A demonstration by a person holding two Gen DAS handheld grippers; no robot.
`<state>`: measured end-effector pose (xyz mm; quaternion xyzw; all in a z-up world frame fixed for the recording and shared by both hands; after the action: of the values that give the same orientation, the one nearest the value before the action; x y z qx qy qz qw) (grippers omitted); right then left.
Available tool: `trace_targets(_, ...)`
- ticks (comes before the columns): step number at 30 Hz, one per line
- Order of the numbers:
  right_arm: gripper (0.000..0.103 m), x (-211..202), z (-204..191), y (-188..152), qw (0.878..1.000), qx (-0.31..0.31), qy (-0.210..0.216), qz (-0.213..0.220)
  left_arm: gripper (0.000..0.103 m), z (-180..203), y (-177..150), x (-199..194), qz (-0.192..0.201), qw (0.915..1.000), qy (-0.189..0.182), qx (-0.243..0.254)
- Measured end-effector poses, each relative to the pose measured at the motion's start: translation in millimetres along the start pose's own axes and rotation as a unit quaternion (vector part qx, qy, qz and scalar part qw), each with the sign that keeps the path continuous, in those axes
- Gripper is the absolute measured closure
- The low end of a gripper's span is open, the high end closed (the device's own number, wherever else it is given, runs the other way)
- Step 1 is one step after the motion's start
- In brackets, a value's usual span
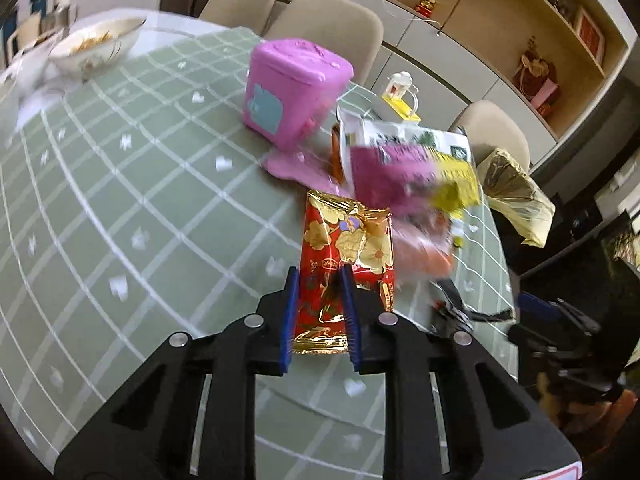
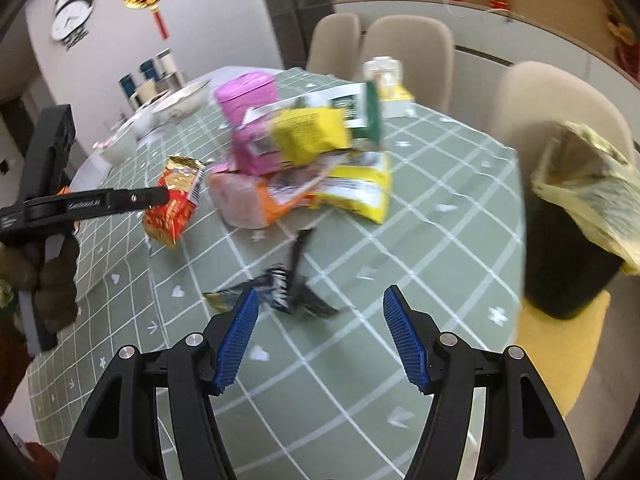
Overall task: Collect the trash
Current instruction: 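Grasp the red gold snack packet with the left gripper while the right grasps a black wrapper, then carry the red packet and black wrapper over the bin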
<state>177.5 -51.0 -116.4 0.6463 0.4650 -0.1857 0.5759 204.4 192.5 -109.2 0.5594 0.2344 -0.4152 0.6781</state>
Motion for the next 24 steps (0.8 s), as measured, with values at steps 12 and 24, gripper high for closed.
trace_targets(12, 0.053, 22, -24, 15, 0.999, -0.045, 0.012, 0.011, 0.083, 10, -24, -18, 0.004, 0.9992, 0.003, -0.039)
trace_targets(24, 0.054, 66, -44, 4, 0.997, -0.055, 0.018, -0.057, 0.082, -10, -25, -26, 0.015, 0.997, 0.023, -0.072)
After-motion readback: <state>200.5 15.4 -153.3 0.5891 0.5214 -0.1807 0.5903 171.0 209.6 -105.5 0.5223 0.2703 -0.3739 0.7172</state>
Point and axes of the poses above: each gripper's, at about its wrist camera, not at the fingertips, and x roughly the way its jaws point, z to its right, y to its top, the point moved 4 cm from there along x, roughly the way its jaws point, and after that the axes turned 9 degrees about x, right-handed, at the moved point
